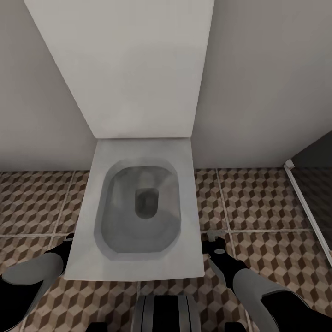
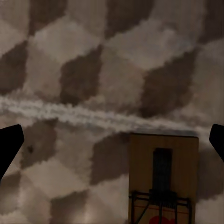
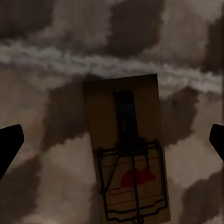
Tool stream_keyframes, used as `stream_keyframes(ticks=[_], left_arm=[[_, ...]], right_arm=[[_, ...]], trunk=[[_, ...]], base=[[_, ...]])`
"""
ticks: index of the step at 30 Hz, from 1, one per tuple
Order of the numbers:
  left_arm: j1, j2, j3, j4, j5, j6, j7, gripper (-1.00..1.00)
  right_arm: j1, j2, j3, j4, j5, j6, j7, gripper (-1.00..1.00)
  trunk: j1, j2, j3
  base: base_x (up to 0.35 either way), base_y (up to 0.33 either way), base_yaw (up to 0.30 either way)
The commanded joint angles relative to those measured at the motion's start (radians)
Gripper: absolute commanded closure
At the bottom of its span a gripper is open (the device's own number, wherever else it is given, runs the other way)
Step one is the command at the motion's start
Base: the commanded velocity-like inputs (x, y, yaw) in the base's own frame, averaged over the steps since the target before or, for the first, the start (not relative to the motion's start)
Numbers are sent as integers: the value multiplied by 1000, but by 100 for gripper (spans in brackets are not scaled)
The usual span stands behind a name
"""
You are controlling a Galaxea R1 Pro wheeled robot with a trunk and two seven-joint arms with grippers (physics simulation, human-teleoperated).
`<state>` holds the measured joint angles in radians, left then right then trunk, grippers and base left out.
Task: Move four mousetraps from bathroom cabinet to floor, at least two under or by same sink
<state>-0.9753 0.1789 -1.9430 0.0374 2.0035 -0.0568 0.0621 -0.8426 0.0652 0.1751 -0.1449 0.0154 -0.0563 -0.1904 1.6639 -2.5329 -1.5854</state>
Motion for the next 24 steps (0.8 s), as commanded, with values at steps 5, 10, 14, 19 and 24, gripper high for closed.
stream_keyframes(ticks=[5, 10, 14, 19, 24], left_arm=[[0, 1, -8, -2, 6, -5, 5, -100], [0, 1, -8, -2, 6, -6, 5, -100], [0, 1, -8, -2, 6, -6, 5, -100], [0, 1, -8, -2, 6, -6, 8, -100], [0, 1, -8, -2, 7, -6, 11, -100]], right_arm=[[0, 0, 4, -4, 1, -2, -10, -100], [0, 1, 4, -4, 1, 0, -11, -100], [0, 1, 4, -5, 1, 2, -7, -100], [0, 1, 4, -5, 1, 1, -4, -100], [0, 0, 4, -5, 1, -1, -3, -100]], trunk=[[0, 0, 0], [0, 0, 0], [0, 0, 0], [0, 0, 0], [0, 0, 0]], base=[[0, 0, 0], [0, 0, 0], [0, 0, 0], [0, 0, 0], [0, 0, 0]])
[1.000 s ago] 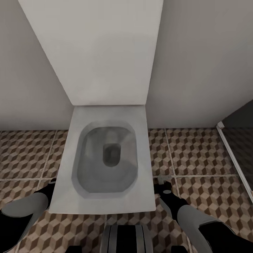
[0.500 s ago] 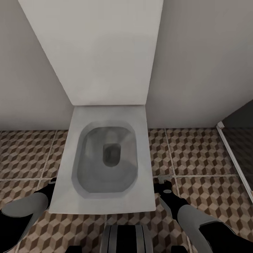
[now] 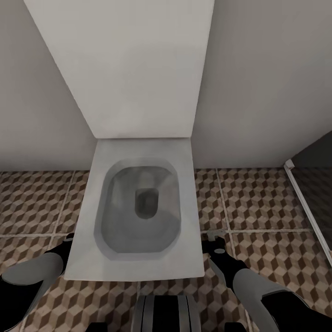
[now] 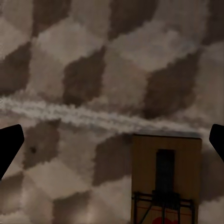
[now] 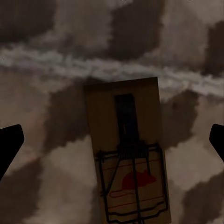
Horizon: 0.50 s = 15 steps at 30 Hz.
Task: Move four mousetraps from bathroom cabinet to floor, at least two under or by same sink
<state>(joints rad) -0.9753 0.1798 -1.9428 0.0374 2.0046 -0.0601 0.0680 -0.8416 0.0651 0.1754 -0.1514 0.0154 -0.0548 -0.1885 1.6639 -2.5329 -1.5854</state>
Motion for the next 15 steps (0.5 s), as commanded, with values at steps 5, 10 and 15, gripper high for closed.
stream_keyframes(ticks=[5, 10, 15], left_arm=[[0, 1, -8, -2, 6, -3, 7, -100], [0, 2, -8, -2, 6, -3, 8, -100], [0, 3, -8, -2, 6, -3, 8, -100]], right_arm=[[-1, 0, 4, 1, 1, -4, -4, -100], [-1, -1, 4, 1, 1, -5, -3, -100], [-1, 0, 4, 1, 0, -5, -3, -100]], trunk=[[0, 0, 0], [0, 0, 0], [0, 0, 0]], base=[[0, 0, 0], [0, 0, 0], [0, 0, 0]])
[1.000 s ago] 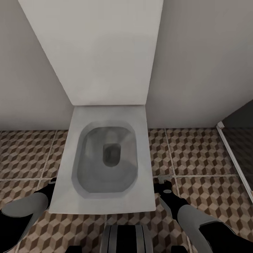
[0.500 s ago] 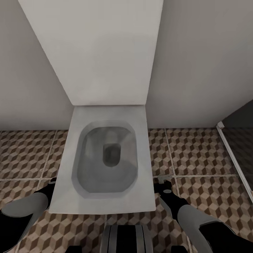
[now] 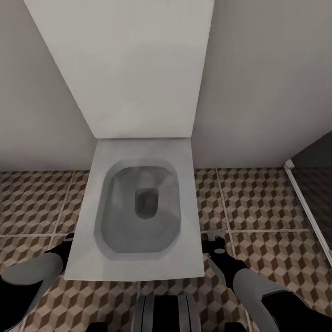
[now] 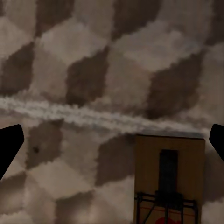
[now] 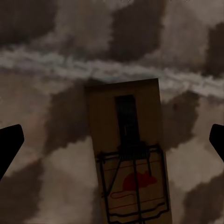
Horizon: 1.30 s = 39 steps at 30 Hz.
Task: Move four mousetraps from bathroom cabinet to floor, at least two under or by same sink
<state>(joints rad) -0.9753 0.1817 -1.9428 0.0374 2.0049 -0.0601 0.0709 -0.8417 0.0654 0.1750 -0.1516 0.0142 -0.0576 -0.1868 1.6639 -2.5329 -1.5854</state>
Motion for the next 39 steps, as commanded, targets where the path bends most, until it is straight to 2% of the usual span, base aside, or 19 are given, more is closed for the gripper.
stream_keyframes(ticks=[1, 15, 39], left_arm=[[0, 1, -8, -2, 6, -3, 5, -100], [0, 2, -8, -2, 6, -2, 6, -100], [-5, 6, -8, -2, 6, 2, 6, -100]], right_arm=[[-1, 0, 4, 1, 1, -2, -5, -100], [0, 2, 4, 2, 1, -2, -5, -100], [0, 3, 3, 2, 1, -2, -5, -100]], trunk=[[0, 0, 0], [0, 0, 0], [0, 0, 0]], base=[[0, 0, 0], [-40, 0, 0], [-315, 0, 0]])
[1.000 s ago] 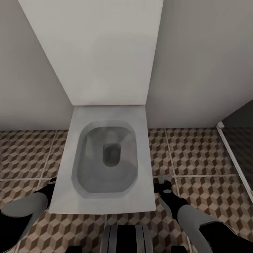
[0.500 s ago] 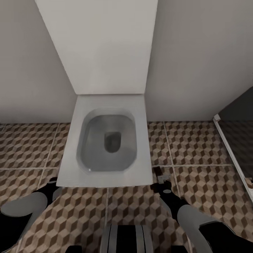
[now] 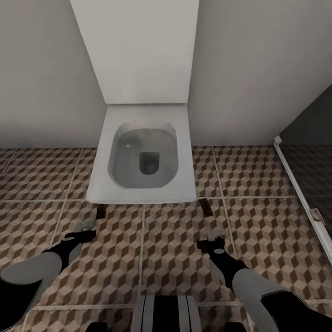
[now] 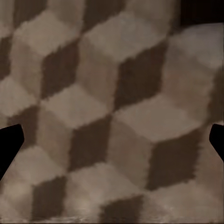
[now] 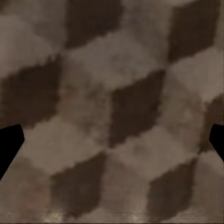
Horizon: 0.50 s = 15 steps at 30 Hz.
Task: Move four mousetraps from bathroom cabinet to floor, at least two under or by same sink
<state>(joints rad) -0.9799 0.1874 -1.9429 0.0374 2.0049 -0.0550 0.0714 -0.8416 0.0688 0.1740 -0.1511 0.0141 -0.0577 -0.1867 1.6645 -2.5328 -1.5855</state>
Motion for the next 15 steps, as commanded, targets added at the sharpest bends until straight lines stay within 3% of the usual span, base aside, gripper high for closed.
stream_keyframes(ticks=[1, 9, 15], left_arm=[[0, 0, -8, -2, 6, -3, 5, -100], [0, 1, -8, -2, 6, -4, 6, -100], [0, 3, -8, -1, 6, -7, 7, -100]], right_arm=[[-1, 0, 4, 1, 1, -2, -5, -100], [-1, 0, 4, 2, 1, -2, -5, -100], [-1, 0, 4, 2, 1, -3, -5, -100]], trunk=[[-1, 0, 0], [-1, 0, 0], [-1, 0, 0]], base=[[-334, 0, 0], [-308, 0, 0], [-102, 0, 0]])
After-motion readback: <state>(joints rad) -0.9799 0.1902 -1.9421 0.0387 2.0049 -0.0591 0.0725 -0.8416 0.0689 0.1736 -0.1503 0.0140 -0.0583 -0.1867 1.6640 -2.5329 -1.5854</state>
